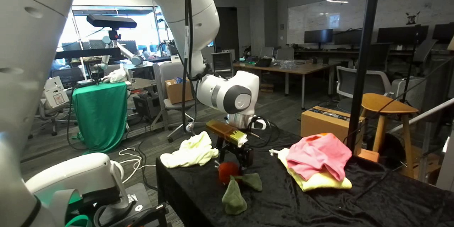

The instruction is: Put all the items on the table in one place

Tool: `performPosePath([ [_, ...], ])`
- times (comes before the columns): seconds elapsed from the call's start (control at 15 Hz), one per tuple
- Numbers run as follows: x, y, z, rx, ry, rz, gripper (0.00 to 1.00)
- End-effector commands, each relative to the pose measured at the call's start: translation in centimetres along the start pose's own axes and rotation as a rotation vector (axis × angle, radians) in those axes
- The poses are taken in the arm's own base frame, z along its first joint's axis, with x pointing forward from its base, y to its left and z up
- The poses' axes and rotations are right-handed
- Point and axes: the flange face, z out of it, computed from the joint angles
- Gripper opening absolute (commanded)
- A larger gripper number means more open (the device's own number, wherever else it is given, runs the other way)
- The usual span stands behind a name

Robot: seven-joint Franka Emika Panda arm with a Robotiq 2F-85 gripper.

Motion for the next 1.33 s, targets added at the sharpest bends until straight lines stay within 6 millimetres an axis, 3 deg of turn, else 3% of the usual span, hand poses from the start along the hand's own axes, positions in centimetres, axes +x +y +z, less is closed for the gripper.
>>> performPosePath([
  [0.0, 1.0, -0.3, 0.4, 0.012, -0.001, 0.034, 1.00],
  [0.2, 1.1, -0.2, 0.7, 0.013, -0.002, 0.047, 1.00],
  [0.27, 1.2, -0.2, 0.8, 0.013, -0.002, 0.050, 0.75],
  [0.33, 1.1, -0.2, 0.8, 0.013, -0.003, 0.052, 0.73],
  [0.93, 1.1, 0.3, -0.4, 0.002, 0.010, 0.067, 0.07],
  [1.0, 1.1, 0.6, -0.7, 0.003, 0.016, 0.070, 0.03],
  [1.27, 1.2, 2.1, -2.8, 0.005, 0.056, 0.090, 0.06],
])
